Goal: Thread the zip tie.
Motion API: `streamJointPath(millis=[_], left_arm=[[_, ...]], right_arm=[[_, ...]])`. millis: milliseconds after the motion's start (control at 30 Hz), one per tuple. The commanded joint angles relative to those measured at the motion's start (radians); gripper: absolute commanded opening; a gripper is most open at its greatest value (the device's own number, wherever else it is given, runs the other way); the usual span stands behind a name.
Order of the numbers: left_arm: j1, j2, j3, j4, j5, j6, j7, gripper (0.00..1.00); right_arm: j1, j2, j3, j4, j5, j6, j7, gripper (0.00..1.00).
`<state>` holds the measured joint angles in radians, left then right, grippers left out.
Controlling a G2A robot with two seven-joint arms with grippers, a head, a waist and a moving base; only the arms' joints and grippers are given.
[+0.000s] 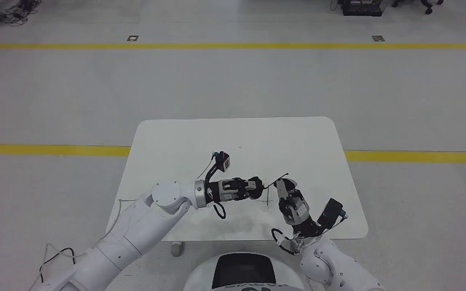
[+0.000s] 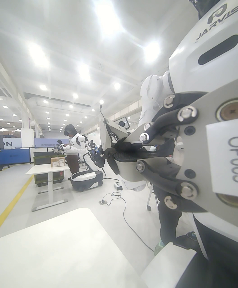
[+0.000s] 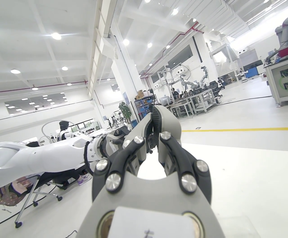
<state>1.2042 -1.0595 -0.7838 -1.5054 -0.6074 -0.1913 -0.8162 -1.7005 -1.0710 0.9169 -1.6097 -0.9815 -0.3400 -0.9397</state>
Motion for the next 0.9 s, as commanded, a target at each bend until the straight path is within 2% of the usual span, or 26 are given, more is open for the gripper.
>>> streamJointPath(millis=[0, 867], left_arm=[[0.0, 0.0, 0.0, 0.0, 0.0, 0.0, 0.0, 0.0], [0.0, 0.0, 0.0, 0.0, 0.0, 0.0, 0.0, 0.0]], right_arm=[[0.001, 0.0, 0.0, 0.001, 0.001, 0.0, 0.001, 0.0], [-0.031, 0.018, 0.023, 0.0, -0.03, 0.0, -0.011, 0.0]])
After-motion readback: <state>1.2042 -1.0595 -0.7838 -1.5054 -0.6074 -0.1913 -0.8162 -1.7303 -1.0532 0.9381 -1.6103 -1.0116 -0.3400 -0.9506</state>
